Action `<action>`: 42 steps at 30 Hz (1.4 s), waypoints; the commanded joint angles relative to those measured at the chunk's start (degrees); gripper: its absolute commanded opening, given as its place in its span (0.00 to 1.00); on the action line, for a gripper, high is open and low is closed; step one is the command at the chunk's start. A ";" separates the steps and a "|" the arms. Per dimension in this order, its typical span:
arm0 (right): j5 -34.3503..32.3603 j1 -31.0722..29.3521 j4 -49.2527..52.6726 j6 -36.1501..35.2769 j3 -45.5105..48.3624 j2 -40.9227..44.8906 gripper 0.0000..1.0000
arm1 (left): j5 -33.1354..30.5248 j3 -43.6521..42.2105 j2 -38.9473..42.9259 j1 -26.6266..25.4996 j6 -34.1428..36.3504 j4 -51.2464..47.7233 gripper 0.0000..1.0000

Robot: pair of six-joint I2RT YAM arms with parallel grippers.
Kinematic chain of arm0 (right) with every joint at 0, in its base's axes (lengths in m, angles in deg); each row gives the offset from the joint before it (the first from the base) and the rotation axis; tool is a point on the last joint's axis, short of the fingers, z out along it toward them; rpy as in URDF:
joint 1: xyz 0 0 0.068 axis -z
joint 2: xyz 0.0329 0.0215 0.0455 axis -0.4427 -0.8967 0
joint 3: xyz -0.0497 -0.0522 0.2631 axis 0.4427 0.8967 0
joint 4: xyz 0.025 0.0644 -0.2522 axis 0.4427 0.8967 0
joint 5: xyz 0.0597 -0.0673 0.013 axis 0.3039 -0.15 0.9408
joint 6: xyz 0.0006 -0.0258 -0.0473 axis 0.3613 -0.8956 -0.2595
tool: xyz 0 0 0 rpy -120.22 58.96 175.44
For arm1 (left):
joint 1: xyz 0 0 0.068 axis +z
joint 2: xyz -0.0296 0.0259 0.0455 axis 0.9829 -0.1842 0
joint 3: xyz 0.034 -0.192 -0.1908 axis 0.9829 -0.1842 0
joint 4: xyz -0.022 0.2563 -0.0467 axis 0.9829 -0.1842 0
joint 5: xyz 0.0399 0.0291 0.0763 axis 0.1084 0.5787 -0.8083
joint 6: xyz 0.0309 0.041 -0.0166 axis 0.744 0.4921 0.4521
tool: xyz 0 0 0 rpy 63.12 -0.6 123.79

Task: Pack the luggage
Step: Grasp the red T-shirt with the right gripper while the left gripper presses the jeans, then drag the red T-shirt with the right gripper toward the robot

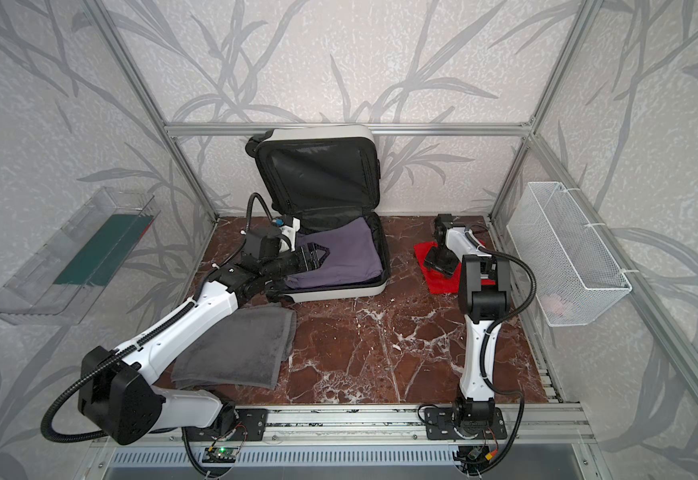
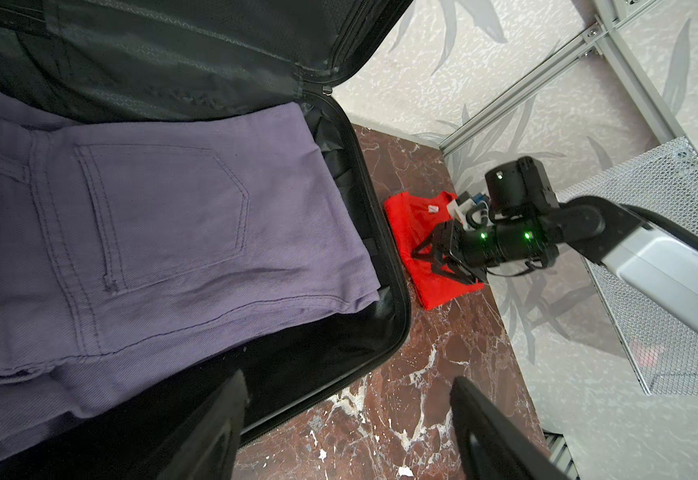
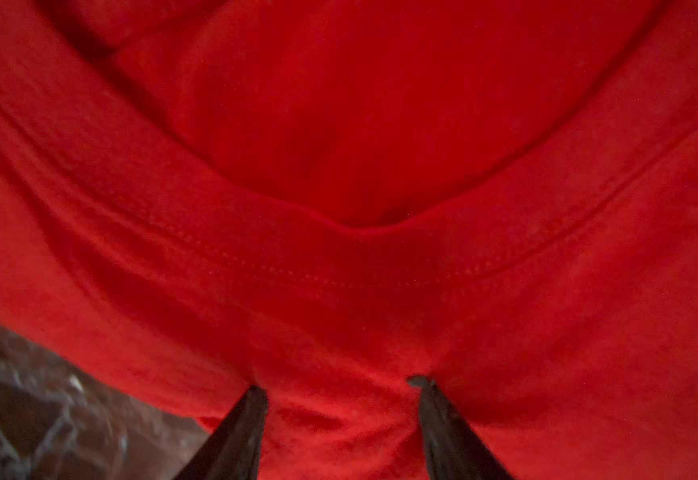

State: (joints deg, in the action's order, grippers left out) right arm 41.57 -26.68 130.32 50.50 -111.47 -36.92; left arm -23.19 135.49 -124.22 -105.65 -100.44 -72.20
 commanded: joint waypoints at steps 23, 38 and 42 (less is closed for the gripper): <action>11.77 -20.66 -27.71 23.79 66.34 44.55 0.60 | -0.21 -4.26 6.94 -2.58 -1.27 -3.11 0.79; 5.51 -41.59 -28.86 30.62 59.90 40.93 0.60 | -2.12 -11.52 6.51 -4.72 -2.66 -0.23 0.79; 5.78 -47.00 -30.76 31.52 55.67 35.34 0.60 | -2.66 -13.59 6.98 -4.92 -2.83 0.10 0.79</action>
State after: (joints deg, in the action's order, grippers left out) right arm 46.14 -70.70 95.18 79.90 -56.34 3.40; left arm -24.50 123.28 -118.56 -110.24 -102.41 -73.21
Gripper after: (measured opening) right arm 0.596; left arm 0.791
